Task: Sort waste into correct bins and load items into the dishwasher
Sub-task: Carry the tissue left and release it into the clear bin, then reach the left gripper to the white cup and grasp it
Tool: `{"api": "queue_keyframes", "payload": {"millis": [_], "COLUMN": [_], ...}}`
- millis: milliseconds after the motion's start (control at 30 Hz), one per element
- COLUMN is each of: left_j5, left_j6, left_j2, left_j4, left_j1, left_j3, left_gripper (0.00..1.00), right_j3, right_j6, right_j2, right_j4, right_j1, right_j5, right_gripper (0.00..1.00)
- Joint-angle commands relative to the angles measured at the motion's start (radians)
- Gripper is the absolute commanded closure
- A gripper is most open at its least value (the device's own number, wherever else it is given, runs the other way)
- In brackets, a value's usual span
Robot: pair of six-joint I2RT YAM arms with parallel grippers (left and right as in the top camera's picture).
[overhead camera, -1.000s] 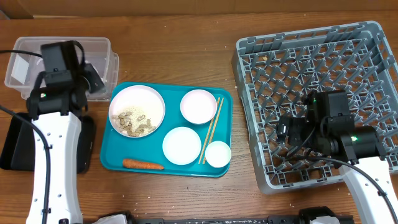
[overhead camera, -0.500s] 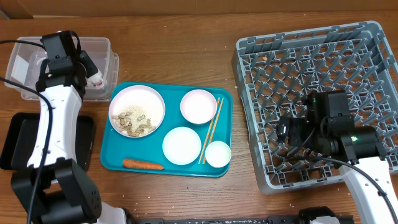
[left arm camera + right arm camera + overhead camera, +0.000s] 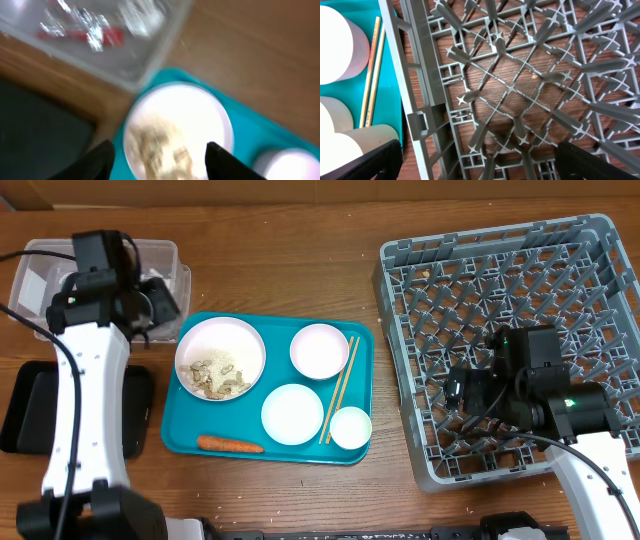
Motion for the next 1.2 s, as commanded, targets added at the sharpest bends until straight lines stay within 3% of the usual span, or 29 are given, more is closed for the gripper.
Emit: {"api": "queue_keyframes", "payload": {"millis": [0,233,567,733,867,1167], "left_j5": [0.068,0.095,0.117,0.176,0.207,0.204], "left_j6": [0.026,0.055,0.101,0.128,0.123,0.039], "left_j2": [-0.026,-0.026,-0.027,-0.042,-0.048,-0.038], "left_j4": [-0.095,-0.369,-0.475,-0.476,-0.443,-0.263], "left_j1": [-0.047,-0.085,-0.166,-0.22,-0.342,-0.652], "left_j3": [0.024,0.02,0.018,0.017,0.016,-0.053], "left_gripper": [0.34,0.2,0.17,0.17,0.17,0.18], "right_j3": [0.034,0.034,0.11,0.229,0.274,0.279], "right_j6": [-0.004,-0.004,-0.04,-0.076,-0.069,0.085], "right_j2": [-0.002,-0.002,-0.003,-0.003,-0.003,-0.003], "right_j4": [0.005,0.006,-0.048,-0.132,-0.145,-0.171], "right_j1": [-0.002,-0.002,0.002,0.036,0.037,0.037], "right_j5": [0.001,0.0,-0.071,-0.071,-0.069,0.022], "right_gripper": [0.0,0.0,0.0,0.0,0.0,0.0]}}
